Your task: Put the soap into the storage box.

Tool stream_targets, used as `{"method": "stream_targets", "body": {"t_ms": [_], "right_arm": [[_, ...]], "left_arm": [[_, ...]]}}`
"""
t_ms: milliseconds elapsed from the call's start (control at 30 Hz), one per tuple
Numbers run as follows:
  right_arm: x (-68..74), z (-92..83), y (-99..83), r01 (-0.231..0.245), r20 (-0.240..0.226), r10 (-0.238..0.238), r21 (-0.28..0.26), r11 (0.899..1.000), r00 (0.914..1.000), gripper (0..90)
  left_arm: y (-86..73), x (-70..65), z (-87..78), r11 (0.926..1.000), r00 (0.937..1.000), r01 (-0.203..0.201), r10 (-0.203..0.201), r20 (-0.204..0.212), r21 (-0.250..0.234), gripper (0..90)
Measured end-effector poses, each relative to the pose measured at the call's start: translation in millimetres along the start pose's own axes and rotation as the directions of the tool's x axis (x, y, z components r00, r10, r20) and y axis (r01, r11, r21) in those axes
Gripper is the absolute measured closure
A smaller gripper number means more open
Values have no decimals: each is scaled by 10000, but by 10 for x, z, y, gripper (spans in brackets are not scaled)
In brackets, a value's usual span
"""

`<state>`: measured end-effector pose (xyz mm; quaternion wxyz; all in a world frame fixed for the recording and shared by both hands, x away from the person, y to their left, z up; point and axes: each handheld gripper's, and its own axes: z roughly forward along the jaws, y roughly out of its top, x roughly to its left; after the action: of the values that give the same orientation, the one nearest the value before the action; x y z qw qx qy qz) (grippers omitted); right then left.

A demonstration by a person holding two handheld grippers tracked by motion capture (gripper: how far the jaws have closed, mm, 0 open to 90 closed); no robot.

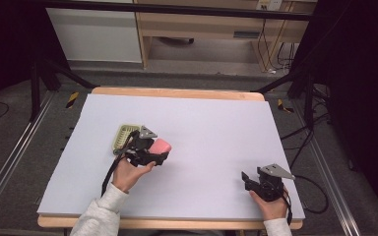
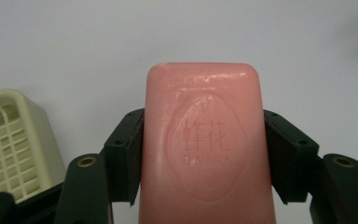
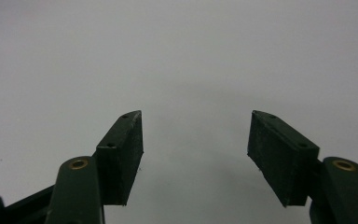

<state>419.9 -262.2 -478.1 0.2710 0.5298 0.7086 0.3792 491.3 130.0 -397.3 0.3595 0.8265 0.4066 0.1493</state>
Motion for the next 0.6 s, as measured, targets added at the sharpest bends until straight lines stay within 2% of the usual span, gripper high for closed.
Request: {"method": "stream_targets", "body": {"t_ms": [600], "right_arm": [[9,2,1,59,-12,-59,-19,10000,10000,357]], "left_arm": [[-22,301,-157,9979,9967,544,-564,-579,-357,371]]}}
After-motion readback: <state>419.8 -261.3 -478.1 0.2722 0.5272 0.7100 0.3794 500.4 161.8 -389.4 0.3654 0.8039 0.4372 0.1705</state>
